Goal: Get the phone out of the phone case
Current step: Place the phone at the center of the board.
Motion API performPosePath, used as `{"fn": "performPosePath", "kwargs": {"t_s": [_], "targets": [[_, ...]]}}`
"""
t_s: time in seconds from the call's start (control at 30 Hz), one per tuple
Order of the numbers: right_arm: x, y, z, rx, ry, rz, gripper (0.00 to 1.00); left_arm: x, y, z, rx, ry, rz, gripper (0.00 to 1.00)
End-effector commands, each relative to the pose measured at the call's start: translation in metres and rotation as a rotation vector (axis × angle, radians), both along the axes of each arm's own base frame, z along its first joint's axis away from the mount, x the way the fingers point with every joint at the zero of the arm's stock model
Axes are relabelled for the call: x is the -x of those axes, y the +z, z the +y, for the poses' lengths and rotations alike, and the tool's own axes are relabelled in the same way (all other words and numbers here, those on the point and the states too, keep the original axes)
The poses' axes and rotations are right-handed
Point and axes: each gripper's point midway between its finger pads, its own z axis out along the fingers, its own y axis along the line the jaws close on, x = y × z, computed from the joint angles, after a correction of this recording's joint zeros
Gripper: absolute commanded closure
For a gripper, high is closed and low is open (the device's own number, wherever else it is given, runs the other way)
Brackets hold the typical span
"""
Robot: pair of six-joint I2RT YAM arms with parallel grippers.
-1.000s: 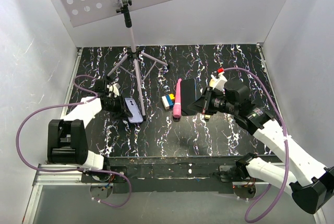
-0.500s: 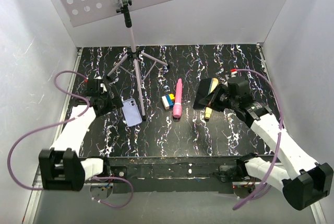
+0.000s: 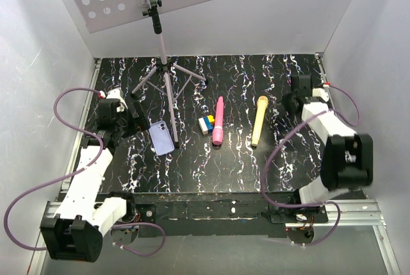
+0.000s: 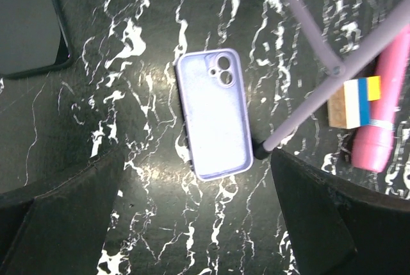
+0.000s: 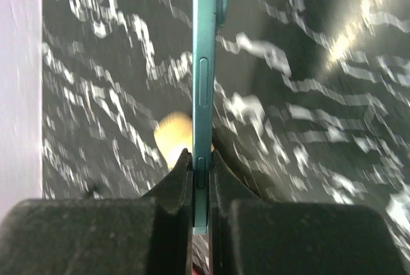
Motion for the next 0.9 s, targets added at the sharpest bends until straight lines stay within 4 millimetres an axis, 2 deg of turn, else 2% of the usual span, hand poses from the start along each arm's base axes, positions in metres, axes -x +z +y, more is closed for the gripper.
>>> {"fn": "performPosePath", "kwargs": {"t_s": [0.0, 0.1, 0.13, 0.27, 0.37, 0.4, 0.43, 0.47, 0.57, 0.63, 0.87], "targets": [[-0.1, 0.044, -0.053, 0.053, -0.336, -0.183, 0.99, 0.0, 0.026, -0.01, 0.032, -0.05, -0.121, 0.02], [-0.132, 0.022, -0.063, 0.023, -0.418, -0.135, 0.99, 0.002, 0.03, -0.014, 0.031, -0.067, -0.136, 0.02], [-0.143, 0.021, -0.062, 0.005, -0.429, -0.133, 0.99, 0.003, 0.031, -0.016, 0.028, -0.074, -0.141, 0.02], [-0.174, -0.006, -0.058, -0.077, -0.51, -0.097, 0.99, 0.006, 0.035, -0.023, 0.012, -0.104, -0.155, 0.02], [-0.201, -0.009, -0.057, -0.101, -0.528, -0.108, 0.99, 0.006, 0.038, -0.02, -0.011, -0.089, -0.168, 0.02], [-0.211, -0.002, -0.056, -0.113, -0.538, -0.125, 0.99, 0.006, 0.037, -0.02, -0.017, -0.092, -0.166, 0.02], [-0.21, -0.017, -0.059, -0.113, -0.566, -0.087, 0.99, 0.007, 0.038, -0.021, -0.018, -0.092, -0.169, 0.02], [-0.215, -0.014, -0.061, -0.12, -0.584, -0.081, 0.99, 0.007, 0.038, -0.021, -0.017, -0.093, -0.167, 0.02], [-0.229, -0.034, -0.068, -0.131, -0.585, -0.056, 0.99, 0.007, 0.039, -0.022, -0.02, -0.1, -0.168, 0.02], [-0.238, -0.039, -0.071, -0.127, -0.574, -0.062, 0.99, 0.006, 0.038, -0.023, -0.022, -0.101, -0.163, 0.02], [-0.244, -0.06, -0.061, -0.181, -0.549, -0.019, 0.97, 0.002, 0.037, -0.024, -0.025, -0.106, -0.15, 0.02]]}}
